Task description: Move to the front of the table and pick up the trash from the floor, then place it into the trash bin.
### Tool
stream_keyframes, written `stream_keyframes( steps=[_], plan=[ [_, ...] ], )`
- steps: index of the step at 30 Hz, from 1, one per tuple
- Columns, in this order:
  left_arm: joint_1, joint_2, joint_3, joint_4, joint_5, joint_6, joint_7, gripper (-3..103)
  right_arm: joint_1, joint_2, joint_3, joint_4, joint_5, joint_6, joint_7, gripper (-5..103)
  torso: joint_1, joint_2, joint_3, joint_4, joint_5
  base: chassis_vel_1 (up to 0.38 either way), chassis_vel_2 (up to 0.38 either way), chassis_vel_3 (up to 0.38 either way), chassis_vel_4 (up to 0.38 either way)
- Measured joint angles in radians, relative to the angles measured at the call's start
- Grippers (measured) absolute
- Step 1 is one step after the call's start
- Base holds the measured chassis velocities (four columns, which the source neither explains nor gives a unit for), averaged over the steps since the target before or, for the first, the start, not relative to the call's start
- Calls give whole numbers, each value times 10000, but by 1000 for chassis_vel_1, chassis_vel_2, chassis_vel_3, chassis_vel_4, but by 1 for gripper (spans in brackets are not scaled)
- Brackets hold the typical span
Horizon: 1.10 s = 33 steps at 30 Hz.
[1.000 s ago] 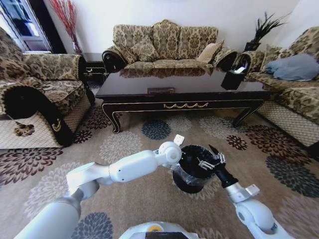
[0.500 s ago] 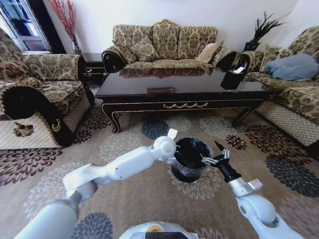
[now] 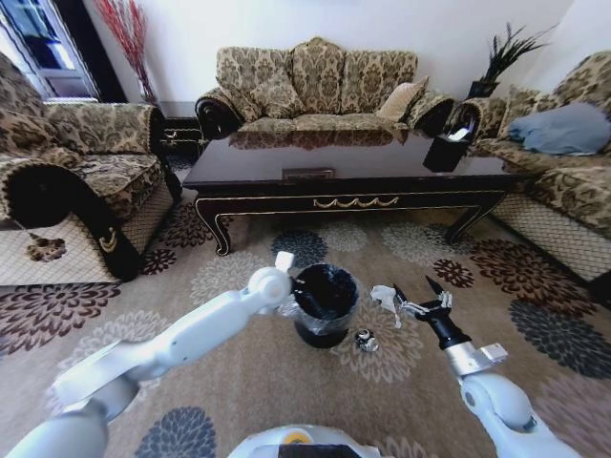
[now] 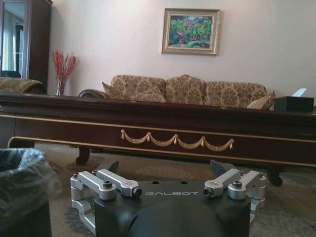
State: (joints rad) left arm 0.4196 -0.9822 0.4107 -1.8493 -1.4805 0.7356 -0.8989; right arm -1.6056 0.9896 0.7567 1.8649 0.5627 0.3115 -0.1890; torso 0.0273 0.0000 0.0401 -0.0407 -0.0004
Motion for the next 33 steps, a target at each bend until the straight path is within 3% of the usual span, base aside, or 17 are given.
stream_keyframes(
  steps=[8, 17, 25, 33],
  plan=[
    [1678, 1418, -1099, -623, 1367, 2, 846, 3, 233, 526, -549, -1353, -836, 47, 101, 100, 1, 0, 0, 3, -3, 0, 0, 0, 0],
    [3315, 2102, -2655, -1025, 1868, -1, 1198, 3, 1043, 925, -1310, -3431, -1697, 223, -41, 100, 0, 0, 0, 4, 2, 0, 0, 0, 0],
    [4003, 2302, -3325, -1262, 1924, -6, 1239, 3, 1526, 1372, -1963, -4766, -2036, 345, -124, 100, 0, 0, 0, 0, 3, 0, 0, 0, 0],
    [4303, 2173, -3367, -1312, 2096, -6, 1222, 3, 1782, 1884, -2367, -5344, -2207, 295, -64, 100, 1, 0, 0, 0, 4, 0, 0, 0, 0]
  ],
)
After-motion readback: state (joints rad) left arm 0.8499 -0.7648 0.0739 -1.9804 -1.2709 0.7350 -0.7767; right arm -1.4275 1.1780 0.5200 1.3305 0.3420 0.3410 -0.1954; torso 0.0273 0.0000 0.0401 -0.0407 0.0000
